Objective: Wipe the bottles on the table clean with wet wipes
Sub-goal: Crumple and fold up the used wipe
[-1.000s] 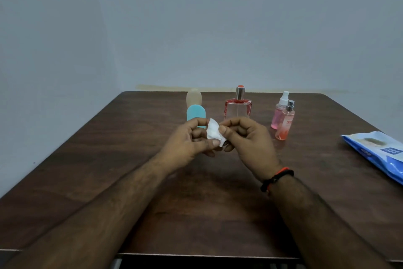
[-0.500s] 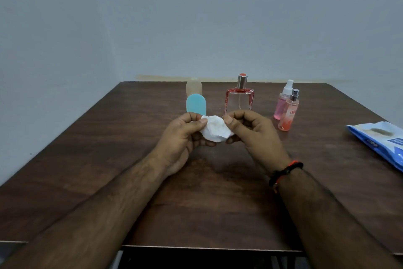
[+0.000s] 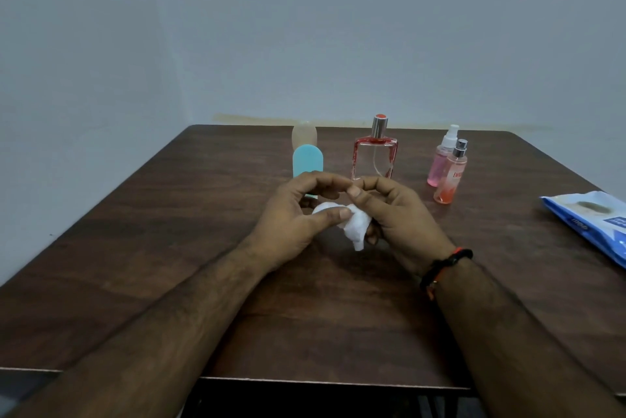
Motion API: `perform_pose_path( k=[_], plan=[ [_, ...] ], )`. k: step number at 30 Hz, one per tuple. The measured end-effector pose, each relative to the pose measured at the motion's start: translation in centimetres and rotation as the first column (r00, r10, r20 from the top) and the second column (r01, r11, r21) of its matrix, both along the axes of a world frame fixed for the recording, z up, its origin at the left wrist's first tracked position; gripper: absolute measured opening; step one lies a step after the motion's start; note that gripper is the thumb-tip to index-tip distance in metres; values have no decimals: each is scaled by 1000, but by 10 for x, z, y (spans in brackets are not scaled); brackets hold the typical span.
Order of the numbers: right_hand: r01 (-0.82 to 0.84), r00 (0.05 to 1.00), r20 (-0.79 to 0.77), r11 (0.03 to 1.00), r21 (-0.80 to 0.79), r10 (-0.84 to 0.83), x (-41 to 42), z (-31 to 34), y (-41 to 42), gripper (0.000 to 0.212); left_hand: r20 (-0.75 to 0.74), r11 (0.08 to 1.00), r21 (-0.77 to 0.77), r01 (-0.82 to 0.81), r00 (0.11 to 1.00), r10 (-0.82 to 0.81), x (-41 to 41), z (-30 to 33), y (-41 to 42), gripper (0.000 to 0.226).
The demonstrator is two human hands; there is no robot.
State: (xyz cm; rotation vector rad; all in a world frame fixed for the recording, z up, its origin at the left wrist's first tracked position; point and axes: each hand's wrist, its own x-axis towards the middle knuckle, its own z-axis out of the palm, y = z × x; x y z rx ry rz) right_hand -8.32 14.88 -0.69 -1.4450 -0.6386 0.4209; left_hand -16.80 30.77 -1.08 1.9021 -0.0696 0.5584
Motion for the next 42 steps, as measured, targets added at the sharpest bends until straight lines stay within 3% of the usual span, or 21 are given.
perform_pose_path(
  k=[3, 7, 11, 14, 18, 20, 22, 24, 27, 32, 37, 42],
  plan=[
    [-19, 1000, 9, 1000, 17, 18, 0, -1, 0, 28, -17, 1000, 7, -26, 1000, 26, 0, 2, -1, 28],
    [-40, 996, -74, 988, 149, 51, 3, 0, -1, 26, -115, 1000, -26, 2, 993, -5, -1, 0, -3, 23],
    [-23, 986, -158, 974, 227, 60, 5, 2, -2, 23, -122, 996, -61, -70, 991, 62, 0, 2, -4, 9],
    [-16, 981, -187, 983, 182, 50, 6, 4, -4, 15, -112, 967, -246, -62, 993, 35, 0, 4, -3, 7],
    [-44, 993, -106, 999, 15, 45, 6, 3, -5, 18, -101, 879, -472, -66, 995, 20, 1, 6, -2, 8],
    [-57, 990, -127, 998, -25, 53, 5, 1, -5, 25, -106, 868, -493, -58, 994, 6, 2, 6, -2, 8],
    [-111, 985, -142, 992, -63, 101, 3, 1, -4, 51, -110, 879, -476, -28, 994, -28, 1, 7, -3, 7],
    [-166, 976, -158, 983, -77, 152, 1, -1, -3, 60, -96, 893, -451, 11, 993, -61, 0, 5, -5, 7],
    [-201, 968, -162, 979, -47, 191, 3, -2, -4, 45, -87, 899, -438, 21, 994, -66, -1, 5, -7, 11],
    [-206, 965, -171, 979, -16, 200, 1, 2, -5, 42, -137, 868, -497, -2, 988, -76, -2, 8, -6, 18],
    [-145, 959, -245, 989, 3, 142, 5, -1, -3, 49, -144, 780, -622, 62, 971, -192, -5, 11, -5, 32],
    [-77, 955, -284, 997, 17, 79, 9, 0, -3, 15, -129, 717, -697, 17, 981, -148, -2, 10, 5, 35]
  ],
)
